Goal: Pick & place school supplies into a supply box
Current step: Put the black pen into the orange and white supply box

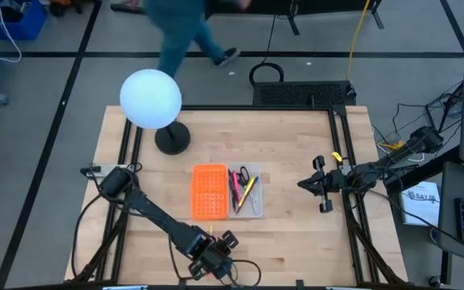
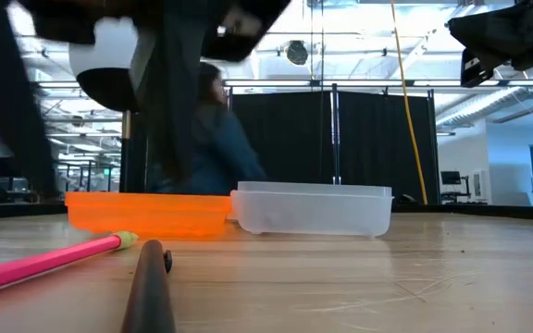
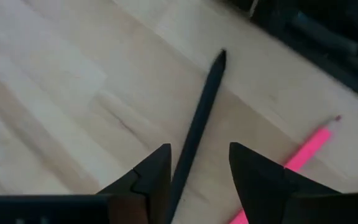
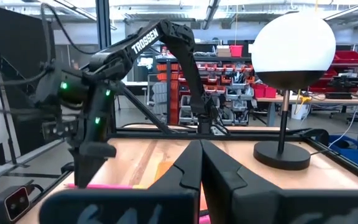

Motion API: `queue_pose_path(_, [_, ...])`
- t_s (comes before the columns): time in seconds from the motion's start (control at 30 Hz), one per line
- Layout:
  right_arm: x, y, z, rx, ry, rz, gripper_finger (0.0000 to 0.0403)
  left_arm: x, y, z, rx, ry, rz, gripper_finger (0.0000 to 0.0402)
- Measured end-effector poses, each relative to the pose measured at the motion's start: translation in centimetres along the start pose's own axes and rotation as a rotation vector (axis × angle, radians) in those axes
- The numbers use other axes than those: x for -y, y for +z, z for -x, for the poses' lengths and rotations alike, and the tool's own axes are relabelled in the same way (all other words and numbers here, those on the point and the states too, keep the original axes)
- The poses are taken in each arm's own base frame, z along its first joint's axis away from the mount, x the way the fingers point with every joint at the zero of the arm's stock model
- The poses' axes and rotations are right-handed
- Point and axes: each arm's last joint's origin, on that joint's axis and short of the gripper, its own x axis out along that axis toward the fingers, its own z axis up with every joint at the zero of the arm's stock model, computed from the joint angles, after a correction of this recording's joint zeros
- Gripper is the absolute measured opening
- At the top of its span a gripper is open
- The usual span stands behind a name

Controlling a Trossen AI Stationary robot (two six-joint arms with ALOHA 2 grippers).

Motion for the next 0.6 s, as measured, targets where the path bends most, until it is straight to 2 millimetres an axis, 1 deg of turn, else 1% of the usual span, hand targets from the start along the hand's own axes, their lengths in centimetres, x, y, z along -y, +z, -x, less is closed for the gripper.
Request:
queue_pose_path(0.2, [0.0, -0.1, -0.1, -0.008, 0.001, 0.003, 0.0000, -0.1, -0.8, -2.8, -0.047, -0.006, -0.035, 0.0170])
queue_pose_path(0.33, [0.0, -0.1, -0.1, -0.007, 0.001, 0.007, 0.0000, -0.5, -1.0, -3.4, -0.051, -0.003, -0.038, 0.0170])
queue_pose_path(0.47, [0.0, -0.1, -0.1, -0.007, 0.000, 0.010, 0.0000, -1.1, -1.3, -3.5, -0.049, -0.030, -0.021, 0.0169])
queue_pose_path(0.53, [0.0, -0.1, -0.1, -0.008, 0.001, 0.011, 0.0000, -1.4, -1.5, -3.6, -0.051, -0.062, -0.010, 0.0160])
queue_pose_path(0.6, [0.0, -0.1, -0.1, -0.007, 0.001, 0.011, 0.0000, -1.6, -1.7, -3.6, -0.054, -0.088, -0.001, 0.0138])
